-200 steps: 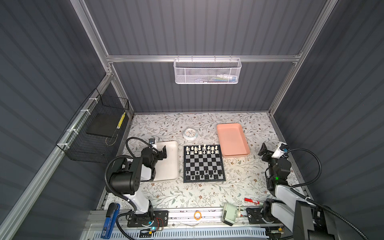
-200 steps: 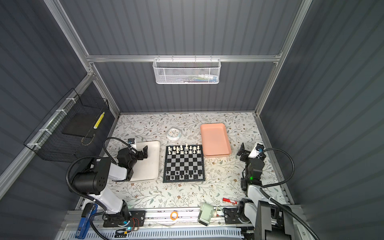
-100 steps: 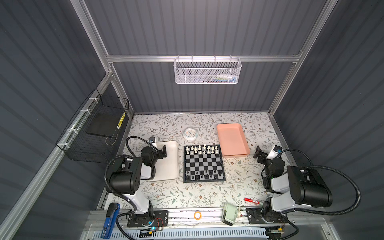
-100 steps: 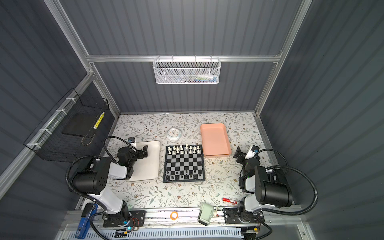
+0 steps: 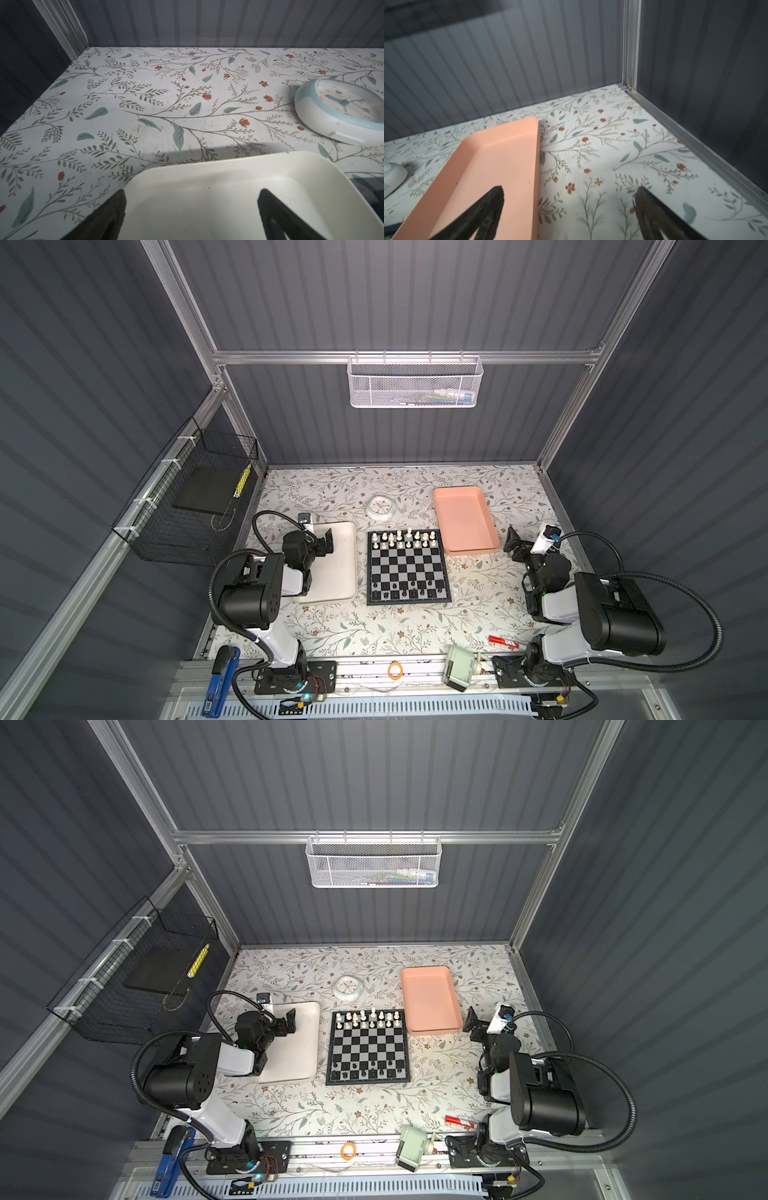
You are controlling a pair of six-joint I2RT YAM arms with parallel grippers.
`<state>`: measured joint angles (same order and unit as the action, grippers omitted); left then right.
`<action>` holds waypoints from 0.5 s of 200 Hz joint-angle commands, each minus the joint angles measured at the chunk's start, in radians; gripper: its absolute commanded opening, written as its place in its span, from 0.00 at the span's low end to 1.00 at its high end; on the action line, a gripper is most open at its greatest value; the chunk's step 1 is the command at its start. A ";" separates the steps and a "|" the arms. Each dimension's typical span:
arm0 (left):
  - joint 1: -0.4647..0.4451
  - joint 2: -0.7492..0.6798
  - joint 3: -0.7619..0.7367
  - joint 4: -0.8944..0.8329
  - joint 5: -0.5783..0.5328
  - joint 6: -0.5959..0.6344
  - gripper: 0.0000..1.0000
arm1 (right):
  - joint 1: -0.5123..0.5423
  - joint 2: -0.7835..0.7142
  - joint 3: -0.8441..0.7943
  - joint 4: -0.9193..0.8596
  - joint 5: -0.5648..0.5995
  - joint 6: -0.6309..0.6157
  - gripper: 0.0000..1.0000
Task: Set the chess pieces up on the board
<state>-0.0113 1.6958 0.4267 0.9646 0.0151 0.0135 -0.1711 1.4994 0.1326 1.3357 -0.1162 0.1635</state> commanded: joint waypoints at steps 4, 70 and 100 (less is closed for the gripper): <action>0.009 0.017 0.019 -0.006 -0.009 -0.012 1.00 | 0.012 -0.055 0.099 -0.203 -0.042 -0.041 0.99; 0.008 0.018 0.021 -0.009 -0.010 -0.012 0.99 | 0.019 -0.030 0.043 -0.066 -0.020 -0.042 0.99; 0.008 0.018 0.021 -0.008 -0.010 -0.012 0.99 | 0.019 -0.029 0.096 -0.154 -0.061 -0.056 0.99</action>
<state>-0.0113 1.6958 0.4274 0.9638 0.0151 0.0135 -0.1539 1.4750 0.1856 1.2194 -0.1402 0.1303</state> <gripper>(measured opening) 0.994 0.989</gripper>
